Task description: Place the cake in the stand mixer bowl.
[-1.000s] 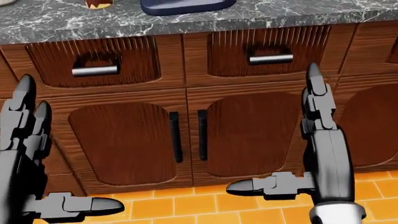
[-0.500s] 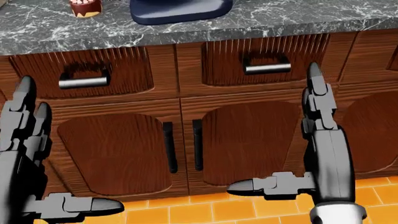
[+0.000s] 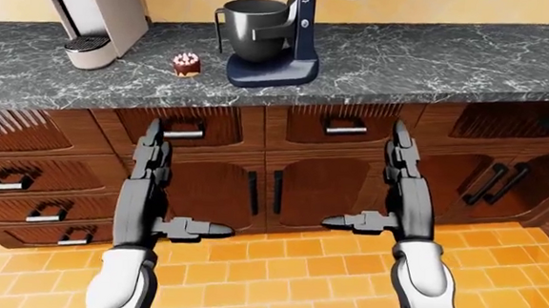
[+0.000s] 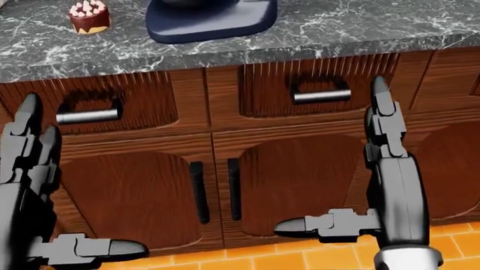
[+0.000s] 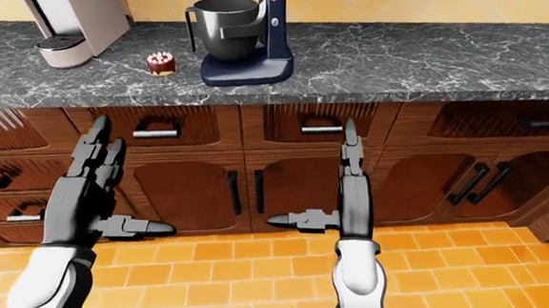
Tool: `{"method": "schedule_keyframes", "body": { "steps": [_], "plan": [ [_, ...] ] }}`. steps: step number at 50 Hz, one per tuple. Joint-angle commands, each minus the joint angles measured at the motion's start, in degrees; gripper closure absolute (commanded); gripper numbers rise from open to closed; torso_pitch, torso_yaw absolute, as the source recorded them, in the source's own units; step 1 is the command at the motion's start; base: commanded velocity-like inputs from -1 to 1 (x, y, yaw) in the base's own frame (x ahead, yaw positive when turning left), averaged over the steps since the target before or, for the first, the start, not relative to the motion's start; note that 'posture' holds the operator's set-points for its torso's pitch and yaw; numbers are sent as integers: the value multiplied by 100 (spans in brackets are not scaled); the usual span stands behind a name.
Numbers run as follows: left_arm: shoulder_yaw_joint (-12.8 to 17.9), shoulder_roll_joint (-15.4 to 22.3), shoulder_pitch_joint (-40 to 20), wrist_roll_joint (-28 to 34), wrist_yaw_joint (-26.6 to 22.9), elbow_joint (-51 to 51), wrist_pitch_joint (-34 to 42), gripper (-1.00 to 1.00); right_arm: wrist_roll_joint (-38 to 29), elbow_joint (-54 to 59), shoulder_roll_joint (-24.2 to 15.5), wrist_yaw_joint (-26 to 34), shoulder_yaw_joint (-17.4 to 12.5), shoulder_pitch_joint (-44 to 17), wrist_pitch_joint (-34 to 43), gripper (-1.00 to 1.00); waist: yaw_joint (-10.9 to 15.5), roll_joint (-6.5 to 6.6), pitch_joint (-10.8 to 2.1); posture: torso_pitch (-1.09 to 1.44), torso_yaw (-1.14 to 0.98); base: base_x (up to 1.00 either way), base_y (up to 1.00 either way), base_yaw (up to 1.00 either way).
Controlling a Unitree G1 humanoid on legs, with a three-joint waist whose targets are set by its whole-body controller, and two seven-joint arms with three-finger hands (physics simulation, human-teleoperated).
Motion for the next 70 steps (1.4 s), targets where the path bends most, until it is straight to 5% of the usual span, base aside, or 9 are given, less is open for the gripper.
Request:
{"method": "schedule_keyframes", "body": {
  "steps": [1,2,15,28,40,49,53,66,70],
  "plan": [
    [44,35,-69,-1,23,-178,-132,-100,4,-208,10,7,33,-95,-138,-100,5,100,-101,0,0,12,0,0],
    [42,35,-69,4,24,-175,-134,-100,4,-212,10,8,31,-96,-135,-100,20,321,-186,0,0,11,0,0],
    [75,42,-105,-20,33,-166,-128,-100,-6,-270,-5,40,14,-162,-40,-100,106,-725,-157,0,0,12,0,0],
    [167,27,-16,-70,28,-478,18,-100,-36,-376,-1,38,6,-140,-6,-100,11,152,-155,0,0,11,0,0],
    [199,28,-44,-83,43,-423,-26,-100,-50,-332,0,26,11,-157,-46,-100,106,-708,-193,0,0,12,0,0],
    [201,39,-66,-87,51,-352,-69,-100,-49,-306,-3,24,7,-160,-78,-100,35,-268,-55,0,0,12,0,0],
    [205,39,-52,-91,48,-353,-81,-100,-54,-318,-1,21,10,-144,-84,-100,21,326,-184,0,0,12,0,0],
    [232,35,-23,-106,38,-415,-62,-100,-126,-465,15,15,58,-124,-11,-100,102,-725,-154,0,0,11,0,0],
    [233,34,-24,-101,38,-392,-82,-100,-134,-473,12,12,51,-124,-27,-100,35,-527,-134,0,0,12,0,0]
  ]
}}
